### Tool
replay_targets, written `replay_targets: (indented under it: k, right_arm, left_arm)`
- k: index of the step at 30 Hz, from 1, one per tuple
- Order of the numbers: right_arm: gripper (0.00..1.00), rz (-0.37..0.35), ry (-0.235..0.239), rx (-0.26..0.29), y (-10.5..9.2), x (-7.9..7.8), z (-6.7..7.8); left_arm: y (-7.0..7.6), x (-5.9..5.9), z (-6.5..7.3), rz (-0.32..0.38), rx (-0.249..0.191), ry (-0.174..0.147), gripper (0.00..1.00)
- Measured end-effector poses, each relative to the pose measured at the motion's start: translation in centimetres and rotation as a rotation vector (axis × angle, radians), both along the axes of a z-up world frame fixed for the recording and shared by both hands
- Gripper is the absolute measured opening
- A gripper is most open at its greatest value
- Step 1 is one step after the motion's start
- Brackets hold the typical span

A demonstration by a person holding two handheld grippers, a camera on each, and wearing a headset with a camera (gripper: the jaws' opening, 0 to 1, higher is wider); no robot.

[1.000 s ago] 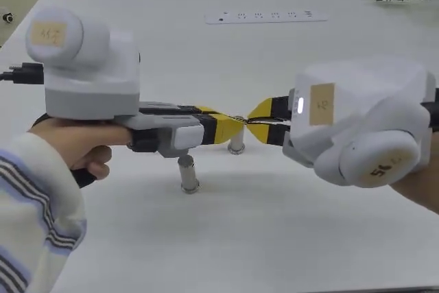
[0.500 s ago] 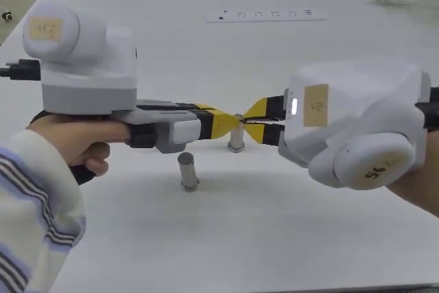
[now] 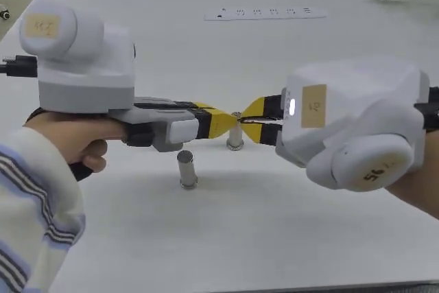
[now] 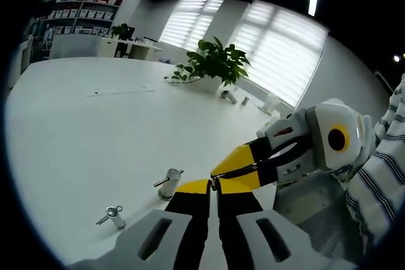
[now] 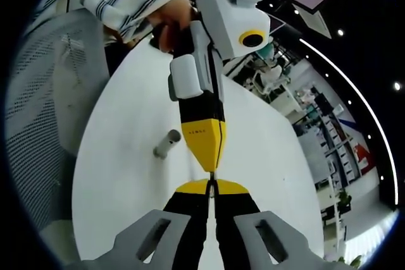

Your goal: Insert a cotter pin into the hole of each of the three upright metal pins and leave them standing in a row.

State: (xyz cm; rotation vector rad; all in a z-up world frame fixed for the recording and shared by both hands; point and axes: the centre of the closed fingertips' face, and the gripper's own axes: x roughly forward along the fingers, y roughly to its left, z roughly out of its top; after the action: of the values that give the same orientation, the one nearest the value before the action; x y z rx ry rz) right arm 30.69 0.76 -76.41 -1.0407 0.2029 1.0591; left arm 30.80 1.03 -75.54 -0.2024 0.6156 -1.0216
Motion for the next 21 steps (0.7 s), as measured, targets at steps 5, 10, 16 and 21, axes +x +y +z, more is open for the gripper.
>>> replay_targets:
  k: [5,10,16,21]
  right_arm:
    - [0.02,0.001,-0.004,-0.001,-0.01,0.04,0.11]
    - [0.02,0.006,-0.004,-0.007,-0.01,-0.01,0.03]
    - [0.03,0.009,0.002,0.006,-0.05,0.03,0.22]
    - [0.05,0.022,0.0,-0.002,-0.06,0.01,0.17]
  left_arm:
    - [0.05,0.01,0.02,0.023,-0.015,0.042,0.01]
    - [0.07,-0.02,-0.17,0.038,-0.015,0.089,0.0]
    - [-0.02,-0.12,0.08,0.049,-0.031,0.119,0.0]
    - [0.15,-0.32,0.42,0.037,-0.04,0.115,0.0]
